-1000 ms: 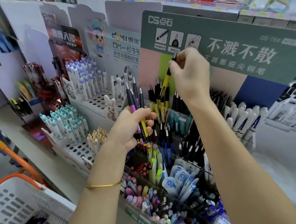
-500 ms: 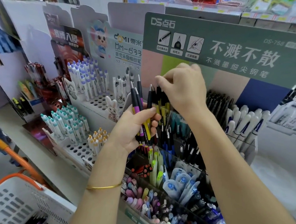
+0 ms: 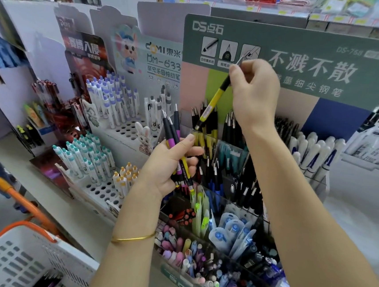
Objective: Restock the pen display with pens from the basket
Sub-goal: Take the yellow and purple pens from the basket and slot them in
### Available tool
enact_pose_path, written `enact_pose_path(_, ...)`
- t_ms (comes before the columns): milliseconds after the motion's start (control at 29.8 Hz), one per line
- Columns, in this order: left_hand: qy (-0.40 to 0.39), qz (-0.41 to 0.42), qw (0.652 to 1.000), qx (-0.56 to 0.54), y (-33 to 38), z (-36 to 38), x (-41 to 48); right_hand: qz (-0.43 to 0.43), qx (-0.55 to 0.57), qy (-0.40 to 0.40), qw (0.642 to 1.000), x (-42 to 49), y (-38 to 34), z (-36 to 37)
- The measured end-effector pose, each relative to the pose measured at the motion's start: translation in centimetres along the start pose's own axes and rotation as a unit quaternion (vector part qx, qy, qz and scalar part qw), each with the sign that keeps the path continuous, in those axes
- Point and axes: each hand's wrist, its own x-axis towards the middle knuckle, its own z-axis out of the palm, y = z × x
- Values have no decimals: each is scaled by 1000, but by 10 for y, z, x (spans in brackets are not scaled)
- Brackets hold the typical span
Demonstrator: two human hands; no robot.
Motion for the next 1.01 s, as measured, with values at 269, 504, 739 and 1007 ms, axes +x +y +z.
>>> enact_pose_path(269,15,-3,999,-52,0,4,3,-63,-219,-67,971,-4,24,15)
enact_pose_path(504,2,12,998,-62,3,5,2,-119,-430,-173,878,-13,28,21)
enact_pose_path(739,-47,52,998,3,3,5,3,-84,-181,-226,954,-20,3,8)
enact_pose_path(1007,-52,19,998,-20,4,10,-3,19,-31,-213,976,-18,4,8)
